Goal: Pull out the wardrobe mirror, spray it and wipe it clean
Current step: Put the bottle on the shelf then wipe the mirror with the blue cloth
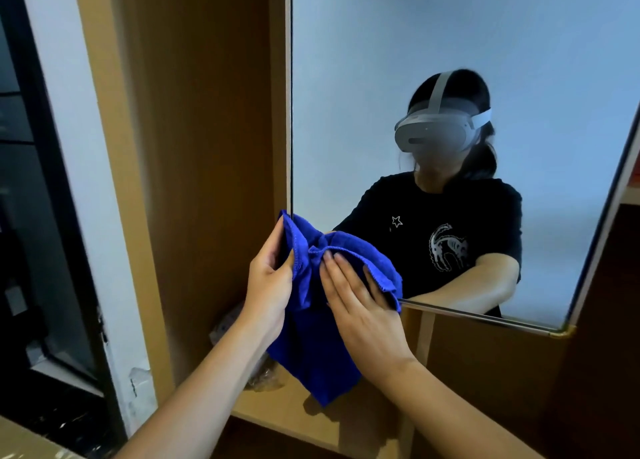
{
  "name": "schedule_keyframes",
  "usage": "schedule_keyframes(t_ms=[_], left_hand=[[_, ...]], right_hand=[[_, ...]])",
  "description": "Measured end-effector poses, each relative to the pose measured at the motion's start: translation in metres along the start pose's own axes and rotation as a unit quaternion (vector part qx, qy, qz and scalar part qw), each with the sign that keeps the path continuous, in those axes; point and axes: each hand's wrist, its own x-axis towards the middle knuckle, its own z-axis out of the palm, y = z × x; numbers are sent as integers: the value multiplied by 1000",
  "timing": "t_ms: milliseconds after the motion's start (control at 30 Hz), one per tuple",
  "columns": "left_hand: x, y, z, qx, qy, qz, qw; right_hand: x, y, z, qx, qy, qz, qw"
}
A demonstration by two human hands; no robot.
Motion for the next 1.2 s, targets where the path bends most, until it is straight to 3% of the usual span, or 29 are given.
schedule_keyframes(t_ms=[533, 867, 1200], left_hand=[[18, 28, 9, 100, -16, 81, 992], [13, 30, 5, 196, -19, 132, 972], [-12, 3, -4, 154, -26, 56, 986]], right_hand=[[18, -3, 6, -9, 86, -8, 996], [21, -7, 7, -6, 98, -7, 995], [11, -7, 7, -9, 102, -10, 995]])
